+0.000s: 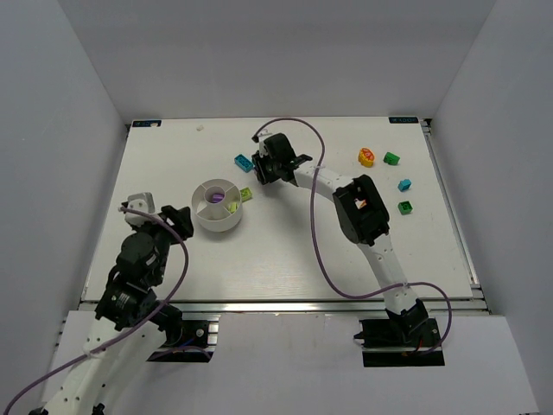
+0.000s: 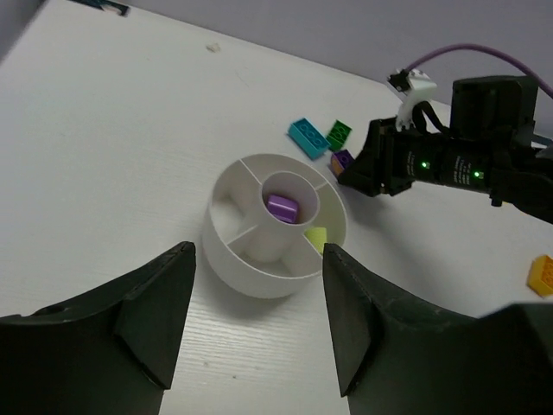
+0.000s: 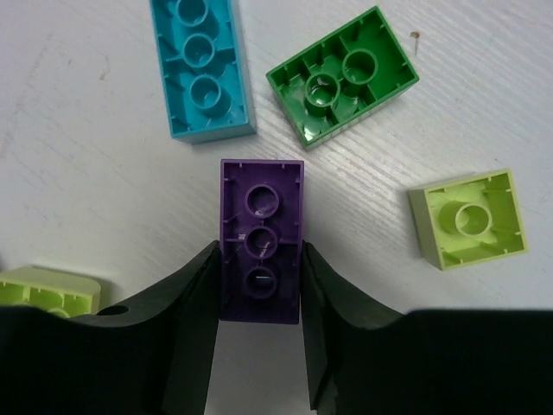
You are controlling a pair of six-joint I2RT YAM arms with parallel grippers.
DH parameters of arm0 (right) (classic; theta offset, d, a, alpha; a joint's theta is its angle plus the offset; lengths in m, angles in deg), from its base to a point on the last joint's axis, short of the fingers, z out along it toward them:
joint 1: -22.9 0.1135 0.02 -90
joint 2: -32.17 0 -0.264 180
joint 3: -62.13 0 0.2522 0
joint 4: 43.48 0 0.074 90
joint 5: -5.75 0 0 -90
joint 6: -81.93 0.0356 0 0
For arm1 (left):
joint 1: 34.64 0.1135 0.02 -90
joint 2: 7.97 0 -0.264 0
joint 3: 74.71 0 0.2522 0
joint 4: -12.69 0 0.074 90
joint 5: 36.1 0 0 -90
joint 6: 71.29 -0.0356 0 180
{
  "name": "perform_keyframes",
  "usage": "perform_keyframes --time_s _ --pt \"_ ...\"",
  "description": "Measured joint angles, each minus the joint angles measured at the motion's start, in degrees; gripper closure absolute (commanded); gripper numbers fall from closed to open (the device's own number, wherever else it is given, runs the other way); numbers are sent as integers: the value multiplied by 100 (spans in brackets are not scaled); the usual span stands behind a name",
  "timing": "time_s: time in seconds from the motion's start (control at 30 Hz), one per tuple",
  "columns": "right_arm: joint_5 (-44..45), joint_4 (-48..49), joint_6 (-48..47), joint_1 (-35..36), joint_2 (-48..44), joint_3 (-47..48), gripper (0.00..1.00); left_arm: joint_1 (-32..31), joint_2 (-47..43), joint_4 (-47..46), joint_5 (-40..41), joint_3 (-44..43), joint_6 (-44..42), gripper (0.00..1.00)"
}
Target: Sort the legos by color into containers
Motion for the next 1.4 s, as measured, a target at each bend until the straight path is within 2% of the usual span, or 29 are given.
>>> perform_keyframes --time_s 0.1,0.33,0.5,0.67,0.87,1.2,1.4 --pt "-146 378 -168 -15 -319 -610 100 4 590 -225 -369 2 367 24" --pt "-1176 798 -962 -160 -2081 -2717 100 4 2446 -566 -1414 -350 1445 7" --pt "-2455 1032 -1589 -323 -3182 -3209 100 4 3292 -756 -2103 -999 1919 6" --pt "-3762 1078 -2210 -398 -3692 -3440 100 11 3882 -1062 -2763 -1403 2328 7" --pt "-4745 817 -2708 -345 -3751 -3676 100 42 4288 -1150 -3263 -1486 2706 10" --pt "-5528 522 -3143 -267 -4024 -3707 100 44 4647 -1327 -3799 -1519 3176 17" --pt "-5796 452 -3257 -184 -4236 -3707 100 46 4822 -1329 -3947 -1526 3324 26"
